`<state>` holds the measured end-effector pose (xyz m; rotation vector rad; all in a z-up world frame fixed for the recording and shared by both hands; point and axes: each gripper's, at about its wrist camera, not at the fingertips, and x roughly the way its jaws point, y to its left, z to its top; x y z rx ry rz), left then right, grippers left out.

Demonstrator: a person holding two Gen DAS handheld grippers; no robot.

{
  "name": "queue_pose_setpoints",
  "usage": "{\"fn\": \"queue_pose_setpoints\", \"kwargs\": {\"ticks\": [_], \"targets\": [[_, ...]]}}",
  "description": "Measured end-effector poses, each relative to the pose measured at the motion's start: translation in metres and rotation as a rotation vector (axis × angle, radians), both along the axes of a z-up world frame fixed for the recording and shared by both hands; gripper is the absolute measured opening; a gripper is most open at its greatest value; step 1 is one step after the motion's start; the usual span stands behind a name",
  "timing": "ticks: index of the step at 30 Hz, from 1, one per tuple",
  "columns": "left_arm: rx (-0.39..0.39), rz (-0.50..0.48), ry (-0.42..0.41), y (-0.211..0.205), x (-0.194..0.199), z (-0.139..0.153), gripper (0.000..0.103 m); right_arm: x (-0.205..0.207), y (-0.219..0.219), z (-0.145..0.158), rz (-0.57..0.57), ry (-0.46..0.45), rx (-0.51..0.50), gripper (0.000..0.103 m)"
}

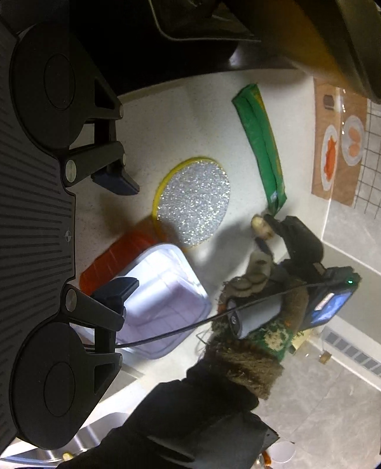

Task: Collect trash
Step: 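Grasp the tray rim with the left tool while the right tool moves to the ginger root, then grasp the ginger root with the right tool while the left tool holds the tray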

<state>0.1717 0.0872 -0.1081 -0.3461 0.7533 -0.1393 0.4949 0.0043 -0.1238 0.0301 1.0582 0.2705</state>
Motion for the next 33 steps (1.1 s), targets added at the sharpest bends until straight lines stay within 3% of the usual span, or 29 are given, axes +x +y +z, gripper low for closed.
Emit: {"fn": "queue_pose_setpoints", "kwargs": {"ticks": [4,9,14,15,18,19,20,27,33], "targets": [[-0.015,-0.012,0.008,-0.003,0.002,-0.004,0.067,-0.015,0.002,0.011,0.047,-0.033,-0.028,0.040],[-0.003,-0.012,-0.008,-0.011,0.012,-0.006,0.066,-0.072,-0.026,0.055,0.138,-0.063,0.067,0.040],[0.003,-0.030,-0.013,-0.022,0.026,-0.008,0.065,-0.146,-0.071,0.095,0.154,-0.224,-0.014,0.040],[0.004,-0.034,-0.013,-0.024,0.028,-0.008,0.063,-0.160,-0.080,0.100,0.138,-0.259,-0.047,0.040],[0.013,-0.043,-0.012,-0.030,0.035,-0.011,0.042,-0.191,-0.109,0.109,0.062,-0.316,-0.100,0.040],[0.021,-0.046,-0.011,-0.033,0.036,-0.011,0.031,-0.199,-0.120,0.110,0.034,-0.324,-0.097,0.040],[0.029,-0.050,-0.012,-0.035,0.036,-0.011,0.028,-0.208,-0.131,0.110,0.008,-0.327,-0.080,0.040],[0.075,-0.035,-0.013,-0.026,0.023,-0.008,0.023,-0.243,-0.185,0.090,-0.157,-0.284,0.075,0.040],[0.096,0.019,0.000,-0.009,0.002,-0.006,0.021,-0.268,-0.187,0.068,-0.195,-0.277,0.100,0.040]]}}
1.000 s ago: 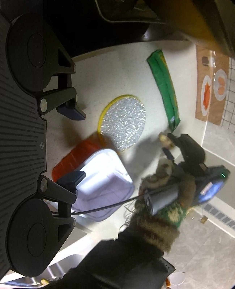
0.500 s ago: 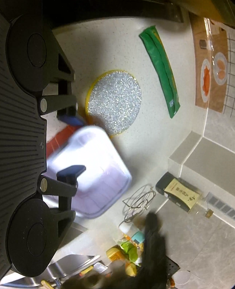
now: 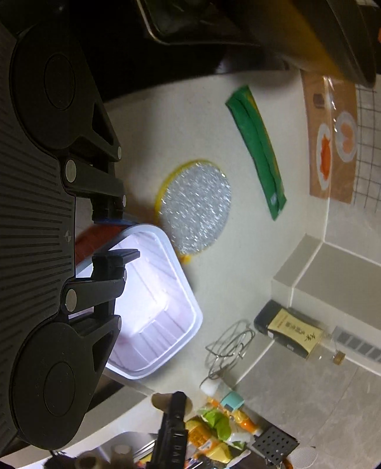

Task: Collect trash
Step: 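Grasp the ginger root with the right tool while the left tool holds the tray, then carry the tray and ginger root down into the cabinet over the green bin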

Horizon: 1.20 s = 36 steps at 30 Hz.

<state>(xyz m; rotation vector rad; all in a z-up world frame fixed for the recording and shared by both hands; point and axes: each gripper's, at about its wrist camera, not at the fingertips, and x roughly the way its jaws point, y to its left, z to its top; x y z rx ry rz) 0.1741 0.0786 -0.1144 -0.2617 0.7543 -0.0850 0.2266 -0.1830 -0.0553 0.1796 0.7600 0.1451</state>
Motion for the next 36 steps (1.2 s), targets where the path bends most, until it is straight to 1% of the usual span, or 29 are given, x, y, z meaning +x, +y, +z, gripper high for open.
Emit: {"fn": "queue_pose_setpoints", "kwargs": {"ticks": [2,4,6,8,10,13,16,18,21,22,24,26,29,31,33,36], "targets": [[-0.006,0.007,0.000,0.000,0.000,-0.001,0.022,-0.007,0.006,-0.005,0.018,-0.002,-0.009,0.040],[0.012,0.010,0.008,-0.005,0.003,-0.002,0.023,-0.012,0.015,-0.012,0.032,-0.004,-0.028,0.040],[0.022,0.013,0.017,-0.007,0.005,-0.006,0.026,-0.016,0.020,-0.018,0.050,0.006,-0.033,0.040],[0.014,0.011,0.032,-0.008,0.008,-0.011,0.031,-0.018,0.024,-0.024,0.066,0.019,-0.029,0.041],[0.008,0.011,0.041,-0.008,0.012,-0.016,0.032,-0.022,0.026,-0.026,0.066,-0.002,-0.033,0.041],[0.018,0.007,0.044,-0.009,0.015,-0.018,0.031,-0.022,0.026,-0.025,0.064,-0.008,-0.031,0.040],[0.045,-0.001,0.044,-0.009,0.015,-0.017,0.028,-0.021,0.023,-0.024,0.060,-0.003,-0.005,0.040],[0.049,0.016,0.053,-0.005,0.013,-0.015,0.023,-0.021,0.019,-0.022,0.066,-0.003,0.023,0.040],[0.068,0.026,0.026,0.003,0.002,-0.007,0.016,-0.021,0.014,-0.016,0.061,-0.014,0.044,0.040],[0.080,0.034,0.024,0.006,-0.001,-0.006,0.015,-0.022,0.013,-0.014,0.058,-0.018,0.044,0.040],[0.097,0.067,0.050,0.010,-0.003,-0.009,0.015,-0.021,0.012,-0.011,0.061,-0.020,0.039,0.040],[0.089,0.090,0.096,0.013,0.000,-0.017,0.014,-0.016,0.013,-0.013,0.071,0.002,0.021,0.040],[0.077,0.111,0.098,0.012,-0.001,-0.018,0.014,-0.006,0.016,-0.025,0.078,0.046,-0.008,0.040],[0.068,0.107,0.102,0.012,0.000,-0.017,0.014,-0.001,0.018,-0.036,0.089,0.076,-0.008,0.040],[0.029,0.097,0.095,0.014,-0.002,-0.016,0.013,0.002,0.022,-0.044,0.102,0.090,-0.021,0.040],[-0.035,0.102,0.077,0.021,-0.008,-0.014,0.012,0.001,0.029,-0.052,0.121,0.082,-0.067,0.041]]}}
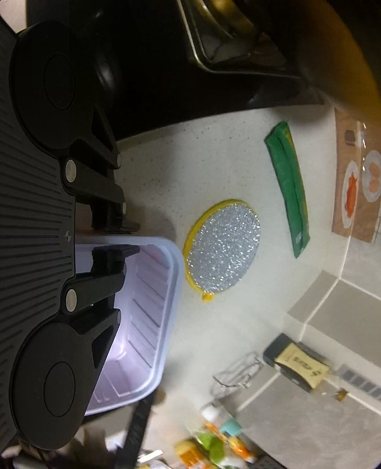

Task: Collect trash
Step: 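Carry the tray and ginger root down into the cabinet over the green bin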

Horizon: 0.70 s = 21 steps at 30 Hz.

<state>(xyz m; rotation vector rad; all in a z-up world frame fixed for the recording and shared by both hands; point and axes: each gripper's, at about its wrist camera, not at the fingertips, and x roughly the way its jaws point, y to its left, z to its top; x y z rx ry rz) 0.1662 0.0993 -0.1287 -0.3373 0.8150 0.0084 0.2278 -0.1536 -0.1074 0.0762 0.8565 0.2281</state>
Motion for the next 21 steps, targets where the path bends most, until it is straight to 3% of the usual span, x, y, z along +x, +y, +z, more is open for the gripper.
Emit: {"fn": "queue_pose_setpoints", "kwargs": {"ticks": [3,6,8,15,17,19,21], "targets": [[-0.014,0.008,-0.043,0.003,-0.008,0.007,0.012,-0.001,0.004,-0.005,0.025,-0.016,-0.018,0.041],[-0.012,0.010,-0.071,0.003,-0.014,0.014,0.012,-0.002,0.007,-0.009,0.032,-0.040,-0.047,0.052],[0.000,0.008,-0.084,0.005,-0.017,0.017,0.011,-0.001,0.008,-0.010,0.024,-0.047,-0.063,0.053],[0.044,-0.043,-0.064,0.009,-0.016,0.013,0.011,0.000,0.024,-0.016,-0.023,-0.051,-0.108,0.057],[0.047,-0.063,-0.060,0.009,-0.014,0.010,0.011,-0.003,0.026,-0.016,-0.055,-0.051,-0.097,0.054],[0.038,-0.075,-0.042,0.011,-0.009,0.007,0.011,-0.007,0.027,-0.015,-0.074,-0.046,-0.079,0.039],[0.031,-0.085,-0.026,0.013,-0.004,0.004,0.011,-0.009,0.029,-0.013,-0.079,-0.029,-0.068,0.038]]}}
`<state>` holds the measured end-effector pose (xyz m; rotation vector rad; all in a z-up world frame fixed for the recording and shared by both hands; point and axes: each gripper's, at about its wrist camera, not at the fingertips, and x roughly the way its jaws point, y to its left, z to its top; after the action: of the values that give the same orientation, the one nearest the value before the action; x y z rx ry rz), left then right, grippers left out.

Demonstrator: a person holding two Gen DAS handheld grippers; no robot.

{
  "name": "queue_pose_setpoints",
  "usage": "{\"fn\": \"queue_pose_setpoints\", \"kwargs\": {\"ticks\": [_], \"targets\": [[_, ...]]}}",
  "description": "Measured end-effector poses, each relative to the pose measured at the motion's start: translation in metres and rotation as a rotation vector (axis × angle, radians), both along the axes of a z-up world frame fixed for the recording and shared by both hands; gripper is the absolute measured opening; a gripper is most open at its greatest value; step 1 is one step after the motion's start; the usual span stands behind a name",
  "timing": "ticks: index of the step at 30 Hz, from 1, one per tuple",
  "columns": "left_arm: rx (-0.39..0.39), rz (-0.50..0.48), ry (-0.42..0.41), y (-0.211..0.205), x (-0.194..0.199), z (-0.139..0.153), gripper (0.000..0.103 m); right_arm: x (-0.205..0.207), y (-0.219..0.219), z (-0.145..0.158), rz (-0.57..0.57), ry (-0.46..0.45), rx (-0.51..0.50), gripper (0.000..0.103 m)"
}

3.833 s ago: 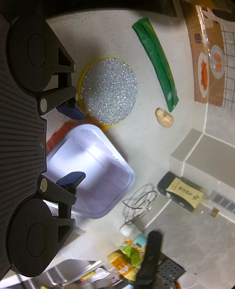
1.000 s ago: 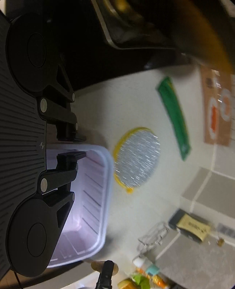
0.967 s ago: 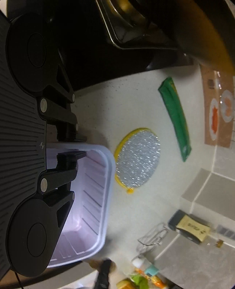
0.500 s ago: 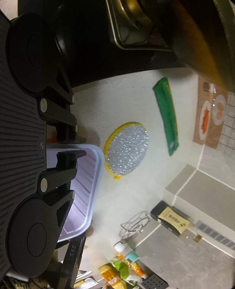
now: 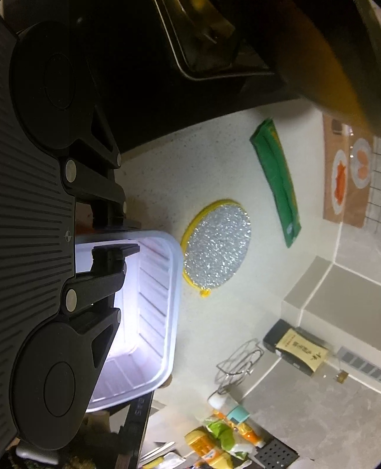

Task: Collect trash
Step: 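Carry the tray and ginger root down into the cabinet over the green bin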

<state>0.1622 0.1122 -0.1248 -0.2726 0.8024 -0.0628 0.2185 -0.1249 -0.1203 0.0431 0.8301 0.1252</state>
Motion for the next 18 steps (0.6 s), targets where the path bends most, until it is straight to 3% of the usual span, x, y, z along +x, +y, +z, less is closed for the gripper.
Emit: {"fn": "queue_pose_setpoints", "kwargs": {"ticks": [7,11,15,18], "targets": [[-0.042,-0.089,-0.012,-0.001,0.010,-0.004,0.011,-0.032,-0.009,0.016,-0.110,0.000,0.053,0.038],[-0.022,-0.121,-0.064,-0.015,0.001,0.005,0.011,-0.069,-0.026,0.036,-0.143,-0.042,0.101,0.038],[-0.021,-0.136,-0.098,-0.037,-0.015,0.012,0.012,-0.108,-0.058,0.053,-0.170,-0.095,0.108,0.038],[-0.066,-0.123,-0.082,-0.062,-0.027,0.013,0.012,-0.139,-0.089,0.056,-0.200,-0.126,0.094,0.038]]}}
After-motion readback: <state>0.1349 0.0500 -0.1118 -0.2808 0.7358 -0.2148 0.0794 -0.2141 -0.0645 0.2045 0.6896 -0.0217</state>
